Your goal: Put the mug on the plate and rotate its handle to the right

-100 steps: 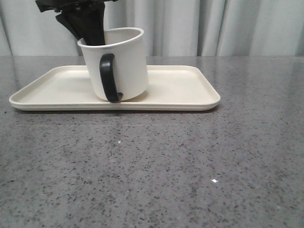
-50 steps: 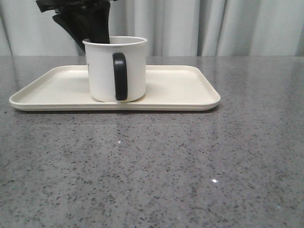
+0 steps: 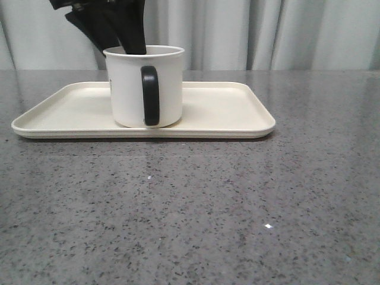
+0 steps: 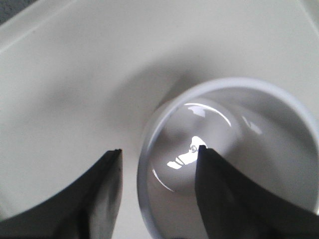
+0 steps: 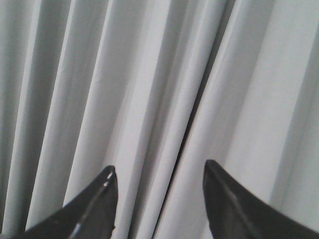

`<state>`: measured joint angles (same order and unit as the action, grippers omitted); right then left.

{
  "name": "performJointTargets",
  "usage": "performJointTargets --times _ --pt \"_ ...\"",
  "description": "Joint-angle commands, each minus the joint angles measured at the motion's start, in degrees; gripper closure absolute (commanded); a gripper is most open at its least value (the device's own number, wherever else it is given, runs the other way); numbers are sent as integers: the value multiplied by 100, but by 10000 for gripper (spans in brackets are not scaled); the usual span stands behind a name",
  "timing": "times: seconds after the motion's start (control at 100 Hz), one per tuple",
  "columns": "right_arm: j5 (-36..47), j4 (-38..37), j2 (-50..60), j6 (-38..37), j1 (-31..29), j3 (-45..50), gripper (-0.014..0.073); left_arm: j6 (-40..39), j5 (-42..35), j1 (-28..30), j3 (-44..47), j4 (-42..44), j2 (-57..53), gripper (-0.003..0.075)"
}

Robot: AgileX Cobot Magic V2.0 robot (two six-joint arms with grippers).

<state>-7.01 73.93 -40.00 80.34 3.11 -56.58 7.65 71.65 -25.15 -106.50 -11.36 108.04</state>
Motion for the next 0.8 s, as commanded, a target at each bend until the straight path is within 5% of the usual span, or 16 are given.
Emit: performJointTargets --times 0.0,0.42,0.79 --pt "131 50 -15 39 0 -195 193 -82 72 -37 -472 -140 -360 381" --pt "126 50 -21 39 0 -195 193 -360 72 -27 -2248 688 -969 384" --pt "-166 -18 -508 39 0 -520 193 -765 72 -27 -2327 2303 -2189 384"
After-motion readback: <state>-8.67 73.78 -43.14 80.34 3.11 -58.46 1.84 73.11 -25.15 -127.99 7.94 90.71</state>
